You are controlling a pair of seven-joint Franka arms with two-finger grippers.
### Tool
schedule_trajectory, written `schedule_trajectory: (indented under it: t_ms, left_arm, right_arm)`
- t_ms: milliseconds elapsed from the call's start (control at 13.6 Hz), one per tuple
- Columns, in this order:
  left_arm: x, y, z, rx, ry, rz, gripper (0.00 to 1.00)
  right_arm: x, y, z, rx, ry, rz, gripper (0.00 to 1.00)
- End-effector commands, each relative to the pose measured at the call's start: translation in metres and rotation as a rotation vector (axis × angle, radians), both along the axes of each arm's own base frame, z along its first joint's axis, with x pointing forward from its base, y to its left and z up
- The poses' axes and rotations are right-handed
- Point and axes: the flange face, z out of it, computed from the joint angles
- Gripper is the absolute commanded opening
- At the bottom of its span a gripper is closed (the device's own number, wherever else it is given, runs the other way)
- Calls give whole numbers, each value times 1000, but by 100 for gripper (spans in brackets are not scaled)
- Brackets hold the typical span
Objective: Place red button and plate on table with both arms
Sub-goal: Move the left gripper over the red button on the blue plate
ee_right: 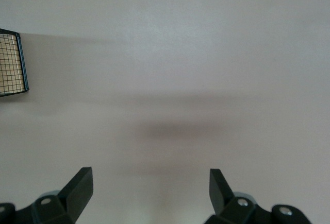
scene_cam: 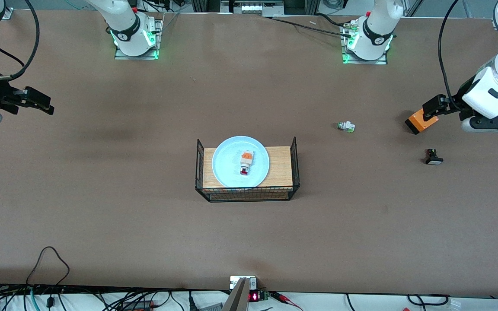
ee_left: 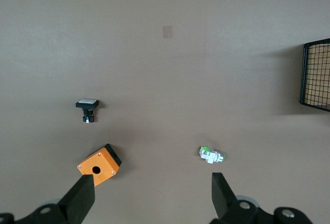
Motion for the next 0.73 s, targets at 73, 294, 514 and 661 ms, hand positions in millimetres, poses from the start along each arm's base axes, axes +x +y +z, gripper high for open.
schedule_trajectory:
  t_ms: [73, 294, 514, 661]
  left_arm:
    - [-7, 0, 4, -12, -5, 4, 100]
    - [-7, -1, 6, -17, -9, -4, 100]
    - [-8, -43, 6, -108, -2, -42, 100]
    - [-12, -102, -2, -171, 18, -123, 100]
  right_arm:
    - [-5, -1, 9, -6, -1, 19, 100]
    - [-5, -2, 9, -6, -1, 17, 100]
    - [-5, -2, 9, -6, -2, 17, 100]
    - [-4, -3, 9, -7, -4, 16, 100]
